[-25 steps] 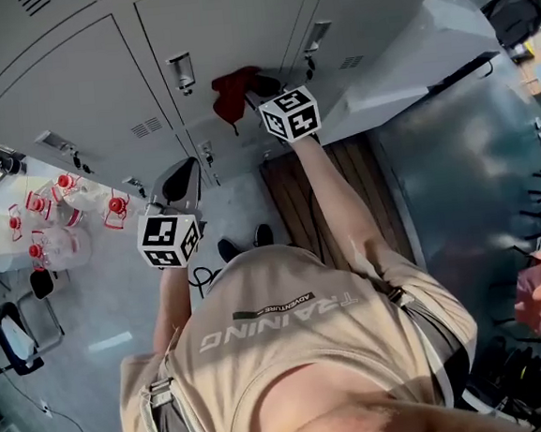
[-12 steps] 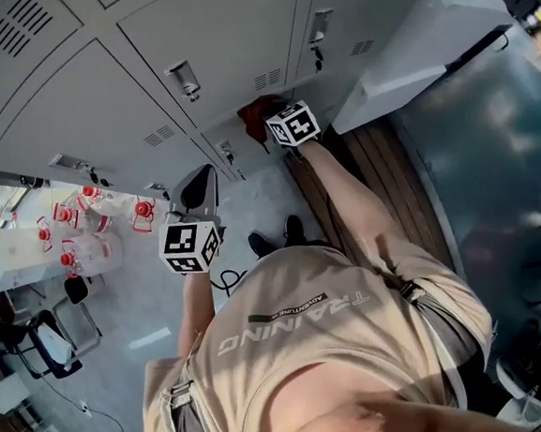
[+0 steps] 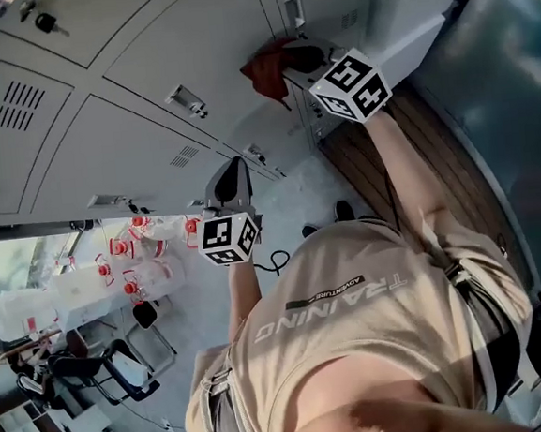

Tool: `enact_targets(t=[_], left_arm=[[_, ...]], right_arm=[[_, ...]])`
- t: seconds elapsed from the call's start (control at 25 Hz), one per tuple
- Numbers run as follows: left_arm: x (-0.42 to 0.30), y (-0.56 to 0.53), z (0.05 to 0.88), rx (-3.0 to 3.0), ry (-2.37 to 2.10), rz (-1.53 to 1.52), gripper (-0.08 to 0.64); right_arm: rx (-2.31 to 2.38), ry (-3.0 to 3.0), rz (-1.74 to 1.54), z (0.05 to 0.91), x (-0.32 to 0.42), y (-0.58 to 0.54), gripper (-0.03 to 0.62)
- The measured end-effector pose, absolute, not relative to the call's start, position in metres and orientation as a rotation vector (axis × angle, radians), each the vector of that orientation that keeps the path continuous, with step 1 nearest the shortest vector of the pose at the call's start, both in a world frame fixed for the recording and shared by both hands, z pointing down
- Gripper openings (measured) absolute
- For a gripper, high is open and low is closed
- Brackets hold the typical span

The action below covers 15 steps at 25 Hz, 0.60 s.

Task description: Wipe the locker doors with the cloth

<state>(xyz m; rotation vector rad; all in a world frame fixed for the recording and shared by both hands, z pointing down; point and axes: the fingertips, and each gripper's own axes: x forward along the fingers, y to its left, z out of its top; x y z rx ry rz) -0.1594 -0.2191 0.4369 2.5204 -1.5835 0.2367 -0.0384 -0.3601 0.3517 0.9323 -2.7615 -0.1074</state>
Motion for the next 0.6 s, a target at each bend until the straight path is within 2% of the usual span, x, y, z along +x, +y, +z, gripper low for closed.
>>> enact_targets(t=[0.16,0.28,0.6], left_arm=[[-0.146,-0.230,0.429,2.575,-1.540,0.224,0.005],[-0.140,-0.236,0.426,2.599,-1.516,0.225,0.006],[-0.158,-0.249,0.426,2.555,-1.560,0.222,0.005]], right_arm=[[1.011,-2.799,-0.363,0.256,-0.024,-0.366,0.064],[1.045,-2.855,-0.435,0.207,-0.017,-0.372,0.064],[1.106,-2.947,-0.520,0.145,-0.027,-0.400,0.064]])
